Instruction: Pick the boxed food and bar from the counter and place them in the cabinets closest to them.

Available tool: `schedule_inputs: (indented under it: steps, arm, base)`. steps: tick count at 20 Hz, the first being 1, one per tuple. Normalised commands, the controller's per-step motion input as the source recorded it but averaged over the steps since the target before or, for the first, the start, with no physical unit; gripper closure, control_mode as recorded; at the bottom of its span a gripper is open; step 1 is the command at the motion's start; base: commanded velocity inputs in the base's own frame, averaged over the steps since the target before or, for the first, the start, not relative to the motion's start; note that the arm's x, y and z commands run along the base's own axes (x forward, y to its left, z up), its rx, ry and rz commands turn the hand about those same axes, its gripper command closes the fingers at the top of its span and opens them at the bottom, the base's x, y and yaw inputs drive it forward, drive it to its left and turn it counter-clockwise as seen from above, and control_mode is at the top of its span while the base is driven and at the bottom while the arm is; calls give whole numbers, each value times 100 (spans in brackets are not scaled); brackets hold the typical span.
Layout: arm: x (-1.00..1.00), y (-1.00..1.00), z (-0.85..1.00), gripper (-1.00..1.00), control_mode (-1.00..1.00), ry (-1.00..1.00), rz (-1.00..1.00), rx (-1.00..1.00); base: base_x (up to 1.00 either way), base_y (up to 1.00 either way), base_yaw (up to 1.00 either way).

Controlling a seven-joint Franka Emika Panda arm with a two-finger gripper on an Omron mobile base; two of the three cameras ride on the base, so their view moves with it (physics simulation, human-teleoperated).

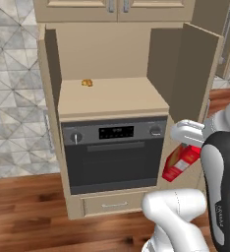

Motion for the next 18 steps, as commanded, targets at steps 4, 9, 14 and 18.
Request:
schedule_inputs:
  steps: [4, 9, 14, 18]
  arm:
    - [0, 0, 0, 100, 100, 0, 0, 0]
    - [0, 0, 0, 100, 100, 0, 0, 0]
    - [0, 0, 0, 100, 100, 0, 0, 0]
    - [0, 0, 0, 100, 100, 0, 0, 0]
  base:
    - [-2, 28, -1]
    - [0, 4, -1]
    - [0, 9, 0]
    - [0, 33, -2]
